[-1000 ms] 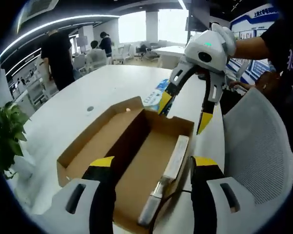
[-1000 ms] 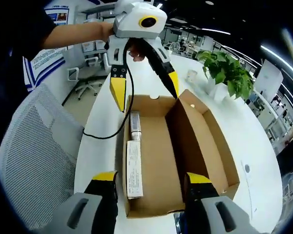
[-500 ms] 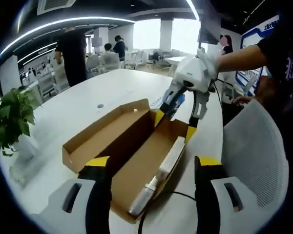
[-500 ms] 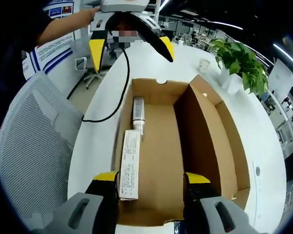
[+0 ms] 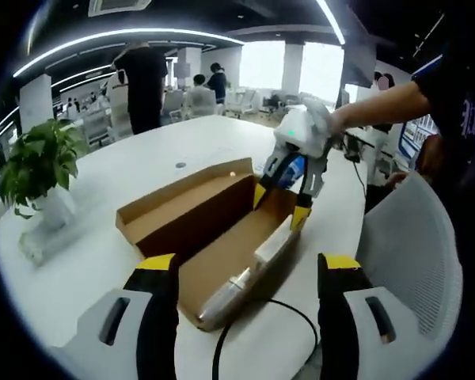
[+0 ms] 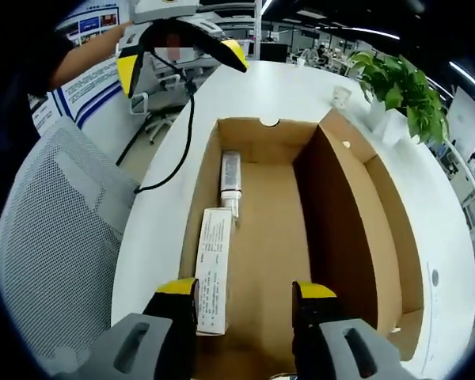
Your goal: Operate the shoe box by opening the lid, removing the specified soft item, and placing it in the target area until the item is outside and the box remains undamaged.
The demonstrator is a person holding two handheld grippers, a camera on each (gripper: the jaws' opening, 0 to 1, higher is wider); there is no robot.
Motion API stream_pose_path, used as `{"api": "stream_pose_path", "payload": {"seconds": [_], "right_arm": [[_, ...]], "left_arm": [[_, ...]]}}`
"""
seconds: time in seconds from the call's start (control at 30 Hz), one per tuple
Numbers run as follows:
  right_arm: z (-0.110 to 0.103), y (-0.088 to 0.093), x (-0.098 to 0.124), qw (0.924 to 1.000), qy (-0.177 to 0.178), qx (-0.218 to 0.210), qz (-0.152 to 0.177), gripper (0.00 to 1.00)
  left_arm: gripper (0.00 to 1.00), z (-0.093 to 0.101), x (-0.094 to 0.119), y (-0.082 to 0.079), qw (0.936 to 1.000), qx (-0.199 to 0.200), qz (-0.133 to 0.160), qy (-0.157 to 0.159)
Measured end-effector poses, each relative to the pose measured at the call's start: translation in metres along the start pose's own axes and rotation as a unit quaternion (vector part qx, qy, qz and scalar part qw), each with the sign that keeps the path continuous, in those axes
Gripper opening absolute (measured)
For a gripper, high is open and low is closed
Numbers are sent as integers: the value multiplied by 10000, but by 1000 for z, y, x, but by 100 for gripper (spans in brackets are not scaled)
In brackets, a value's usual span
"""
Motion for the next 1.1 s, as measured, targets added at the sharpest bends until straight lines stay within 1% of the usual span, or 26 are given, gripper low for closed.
{"api": "stream_pose_path", "payload": {"seconds": [0.13, 0.3, 0.43, 0.6, 0.8, 0.9, 0.97, 1.03, 1.1], "right_arm": [[-2, 0, -3, 10000, -14, 57, -13, 41], [-2, -1, -4, 10000, -22, 60, 47, 39], [0, -1, -4, 9999, 27, 79, 60, 41], [3, 0, -2, 9999, 89, 132, 23, 41], [9, 4, 2, 9997, 171, 143, -29, 42], [10, 6, 3, 9997, 209, 147, -48, 42], [9, 6, 4, 9996, 192, 205, -51, 40], [4, 4, 5, 9997, 80, 211, 41, 40], [3, 2, 4, 9997, 51, 215, 90, 41]], "left_arm": [[71, 1, 11, 9, 9998, 123, 41, -130], [71, 2, 22, 17, 9994, 225, 104, -257], [71, 3, 33, 23, 9986, 326, 161, -377], [71, 3, 42, 32, 9980, 389, 143, -481], [71, 4, 48, 38, 9970, 498, 197, -563], [71, 4, 48, 40, 9969, 510, 174, -574], [71, 4, 48, 41, 9968, 521, 170, -586], [71, 4, 49, 40, 9967, 518, 188, -602], [71, 4, 50, 39, 9964, 524, 237, -616]]}}
Point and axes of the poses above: the point that each gripper's makers call its tool centre point, and the gripper's own axes: x roughly backward along the fingers, z roughly to its right, y roughly out of its underside, the point moved 4 cm from there along x, roughly backward along the fingers, and after that the axes turned 6 degrees about x, right-handed, at the moved point
